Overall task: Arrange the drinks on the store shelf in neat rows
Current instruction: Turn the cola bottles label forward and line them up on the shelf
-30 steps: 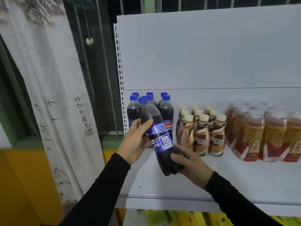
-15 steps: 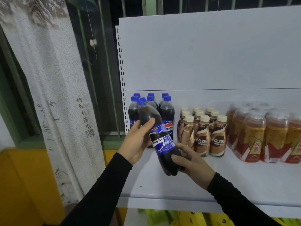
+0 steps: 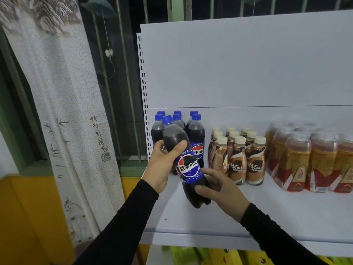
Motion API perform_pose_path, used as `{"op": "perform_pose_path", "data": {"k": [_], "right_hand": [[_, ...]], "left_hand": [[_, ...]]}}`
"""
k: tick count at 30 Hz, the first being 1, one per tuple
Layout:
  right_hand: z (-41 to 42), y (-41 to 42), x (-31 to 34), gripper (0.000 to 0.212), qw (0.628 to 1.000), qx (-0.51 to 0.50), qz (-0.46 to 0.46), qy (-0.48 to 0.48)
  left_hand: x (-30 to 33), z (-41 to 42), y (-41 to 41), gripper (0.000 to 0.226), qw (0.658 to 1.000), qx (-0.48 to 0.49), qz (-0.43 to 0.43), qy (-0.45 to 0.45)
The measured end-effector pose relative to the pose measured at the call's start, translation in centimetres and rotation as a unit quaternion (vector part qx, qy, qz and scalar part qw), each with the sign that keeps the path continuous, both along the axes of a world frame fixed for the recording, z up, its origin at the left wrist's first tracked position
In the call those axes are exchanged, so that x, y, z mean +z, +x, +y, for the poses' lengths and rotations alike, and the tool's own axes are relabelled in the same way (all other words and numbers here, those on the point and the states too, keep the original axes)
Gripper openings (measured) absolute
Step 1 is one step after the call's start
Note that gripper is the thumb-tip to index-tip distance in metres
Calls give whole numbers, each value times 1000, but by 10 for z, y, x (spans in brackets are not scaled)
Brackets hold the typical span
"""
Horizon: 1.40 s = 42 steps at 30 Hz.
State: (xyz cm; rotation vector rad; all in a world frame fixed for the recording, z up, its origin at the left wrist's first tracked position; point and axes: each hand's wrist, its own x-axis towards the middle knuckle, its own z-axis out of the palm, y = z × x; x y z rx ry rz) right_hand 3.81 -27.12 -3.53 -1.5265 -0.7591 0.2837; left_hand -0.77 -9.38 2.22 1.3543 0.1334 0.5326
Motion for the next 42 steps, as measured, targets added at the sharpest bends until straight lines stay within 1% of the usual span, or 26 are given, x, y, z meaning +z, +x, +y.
{"op": "perform_pose_path", "data": {"k": [4, 7, 8, 10, 13, 15, 16, 17, 18, 20, 21, 22, 23, 24, 26, 28, 30, 36, 39, 42], "right_hand": [[-1, -1, -1, 43, 998, 22, 48, 25], [0, 0, -1, 42, 994, 26, 92, 49], [1, 1, -2, 41, 993, 29, 101, 56], [2, 2, -1, 41, 991, 35, 112, 63], [4, 1, 3, 41, 992, 38, 104, 62], [6, 1, 6, 35, 994, 28, 80, 63], [6, 0, 9, 32, 996, 23, 56, 59], [6, -1, 12, 33, 998, 25, 25, 51], [6, -1, 13, 42, 999, 33, -13, 38], [6, 1, 15, 78, 994, 43, -99, -6], [6, 2, 17, 93, 988, 41, -145, -36], [8, 3, 18, 102, 980, 32, -188, -59], [10, 4, 20, 106, 972, 21, -224, -71], [12, 4, 23, 105, 965, 10, -253, -73], [18, 5, 29, 98, 955, -5, -290, -61], [23, 5, 33, 88, 954, -15, -297, -41], [26, 5, 35, 83, 955, -21, -294, -31], [29, 8, 34, 85, 954, -18, -298, -35], [27, 9, 32, 83, 958, -1, -284, -27], [23, 10, 29, 78, 965, 15, -258, -40]], "left_hand": [[-1, 2, -4, 36, 999, -33, -4, -3], [-3, 3, -6, 32, 997, -70, 0, 20], [-3, 1, -7, 33, 996, -81, 3, 33], [-5, -1, -7, 44, 994, -95, 9, 60], [-6, -1, -8, 54, 994, -90, 5, 55], [-6, 2, -6, 60, 997, -76, -3, 33], [-4, 4, -5, 62, 997, -69, -7, 16], [-3, 6, -4, 60, 998, -62, -11, -3], [-1, 8, -3, 57, 998, -57, -13, -23], [3, 11, -1, 49, 996, -49, -12, -68], [4, 13, -1, 47, 995, -45, -8, -90], [5, 14, -1, 45, 993, -43, -4, -111], [6, 15, -2, 45, 991, -43, 3, -127], [8, 15, -3, 47, 989, -46, 12, -139], [9, 14, -5, 48, 987, -54, 29, -149], [9, 15, -5, 34, 986, -53, 35, -155], [8, 16, -5, 25, 984, -48, 41, -169], [6, 19, -4, 28, 983, -35, 49, -174], [5, 18, -3, 32, 982, -32, 52, -178], [5, 17, -3, 37, 983, -25, 51, -172]]}}
